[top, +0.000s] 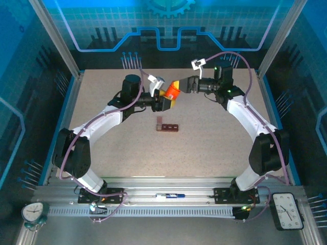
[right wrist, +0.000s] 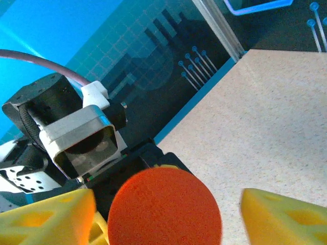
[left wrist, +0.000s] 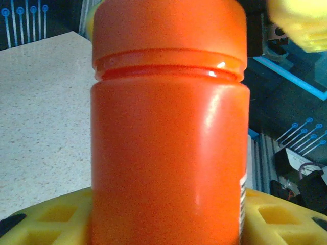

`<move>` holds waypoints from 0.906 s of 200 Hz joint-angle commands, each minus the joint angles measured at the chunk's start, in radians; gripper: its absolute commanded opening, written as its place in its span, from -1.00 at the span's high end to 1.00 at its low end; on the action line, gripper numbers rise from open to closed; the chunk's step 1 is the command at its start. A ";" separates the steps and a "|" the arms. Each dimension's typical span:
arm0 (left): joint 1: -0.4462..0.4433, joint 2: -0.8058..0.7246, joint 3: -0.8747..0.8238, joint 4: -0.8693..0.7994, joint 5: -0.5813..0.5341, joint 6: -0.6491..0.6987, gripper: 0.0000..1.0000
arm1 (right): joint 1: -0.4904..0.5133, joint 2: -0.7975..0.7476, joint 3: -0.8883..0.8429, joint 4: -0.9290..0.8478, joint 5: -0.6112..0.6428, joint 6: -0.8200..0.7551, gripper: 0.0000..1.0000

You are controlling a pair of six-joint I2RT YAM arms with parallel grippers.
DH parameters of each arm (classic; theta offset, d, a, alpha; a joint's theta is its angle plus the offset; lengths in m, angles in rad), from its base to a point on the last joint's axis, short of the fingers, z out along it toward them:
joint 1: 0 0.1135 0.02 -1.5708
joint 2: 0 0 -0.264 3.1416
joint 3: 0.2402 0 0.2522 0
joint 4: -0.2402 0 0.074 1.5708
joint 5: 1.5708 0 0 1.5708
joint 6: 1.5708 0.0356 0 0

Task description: Sort the pills into containers

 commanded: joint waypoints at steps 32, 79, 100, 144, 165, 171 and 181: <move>-0.020 -0.026 0.042 -0.078 -0.174 0.141 0.51 | -0.032 -0.063 0.020 -0.107 0.237 0.195 -0.66; -0.060 -0.020 0.053 -0.122 -0.283 0.239 0.51 | -0.002 -0.027 0.078 -0.265 0.340 0.264 -0.64; -0.068 -0.010 0.059 -0.128 -0.290 0.249 0.50 | 0.019 -0.006 0.097 -0.292 0.350 0.249 -0.66; -0.082 0.003 0.073 -0.140 -0.297 0.260 0.50 | 0.062 0.020 0.118 -0.304 0.347 0.237 -0.63; -0.083 0.006 0.076 -0.142 -0.298 0.261 0.50 | 0.077 0.024 0.125 -0.311 0.344 0.230 -0.56; -0.083 0.006 0.076 -0.143 -0.298 0.261 0.50 | 0.080 0.025 0.126 -0.313 0.343 0.228 -0.54; -0.083 0.006 0.076 -0.144 -0.299 0.260 0.50 | 0.086 0.025 0.126 -0.314 0.342 0.226 -0.48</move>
